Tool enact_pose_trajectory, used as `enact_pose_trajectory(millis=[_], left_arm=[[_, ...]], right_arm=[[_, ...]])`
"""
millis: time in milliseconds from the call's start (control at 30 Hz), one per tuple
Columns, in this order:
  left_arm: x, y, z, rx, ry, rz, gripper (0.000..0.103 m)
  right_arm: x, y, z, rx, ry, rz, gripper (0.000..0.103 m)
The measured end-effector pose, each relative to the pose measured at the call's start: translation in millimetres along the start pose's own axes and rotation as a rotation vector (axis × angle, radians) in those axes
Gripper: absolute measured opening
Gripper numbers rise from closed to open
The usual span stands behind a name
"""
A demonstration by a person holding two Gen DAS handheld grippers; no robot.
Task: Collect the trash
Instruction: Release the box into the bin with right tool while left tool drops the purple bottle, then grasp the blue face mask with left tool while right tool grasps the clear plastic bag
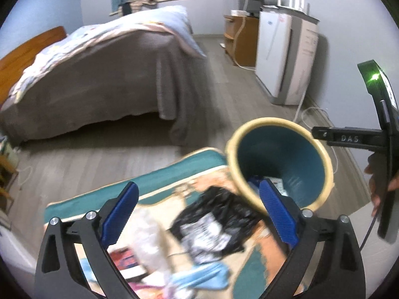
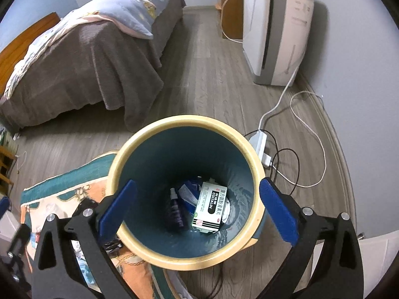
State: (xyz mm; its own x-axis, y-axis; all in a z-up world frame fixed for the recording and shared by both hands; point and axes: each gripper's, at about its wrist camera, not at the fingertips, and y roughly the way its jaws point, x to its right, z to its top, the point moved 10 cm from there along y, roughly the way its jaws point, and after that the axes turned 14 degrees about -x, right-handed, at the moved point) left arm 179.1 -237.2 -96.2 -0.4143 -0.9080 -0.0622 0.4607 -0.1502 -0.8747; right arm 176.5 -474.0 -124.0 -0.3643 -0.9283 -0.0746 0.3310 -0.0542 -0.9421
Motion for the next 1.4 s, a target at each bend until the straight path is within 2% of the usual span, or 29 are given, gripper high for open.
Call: enact_pose_trajectory(millis=[233,400,533,600,733,1000,1067,1233,1400], left_arm=[[-83,-39,-36,-0.013,-0.103,0.08,0.097],[-134,-51,-76,-0.057,-0.208,0.109,0.098],[-163,-54,-104,-0.058,-0.232,0.154,0.098],[-172,-52,-110,-0.076,-0.234,0.158,0.098],[-182,-60,-115,-0.047,-0.188,0.173,0.098],[-198,-57,-126,-0.047,-0.158,0.171,0.098],[-206,-54,-129,-0.052,-0.162,0.186,0.098],[-231,-43,-141,-0.081,-0.219,0.181,0.098],[-249,-29,-153,-0.121,-0.261,0.184,0.098]], right_arm=[[-45,-27,-3,0.047,-0.123,-0.018,0.097],[-77,-32,-12,0.042,-0.178,-0.003,0.097],[-100,-37,-18,0.043,-0.214,-0.001,0.097],[-116,-39,-24,0.041,-0.242,0.006,0.097],[-145,-39,-34,0.033,-0.301,0.016,0.097],[-206,-28,-52,-0.001,-0.345,0.023,0.097],[-225,-26,-58,0.001,-0.36,0.028,0.097],[-266,-11,-80,-0.059,-0.349,0.121,0.097],[-289,15,-96,-0.126,-0.362,0.085,0.097]])
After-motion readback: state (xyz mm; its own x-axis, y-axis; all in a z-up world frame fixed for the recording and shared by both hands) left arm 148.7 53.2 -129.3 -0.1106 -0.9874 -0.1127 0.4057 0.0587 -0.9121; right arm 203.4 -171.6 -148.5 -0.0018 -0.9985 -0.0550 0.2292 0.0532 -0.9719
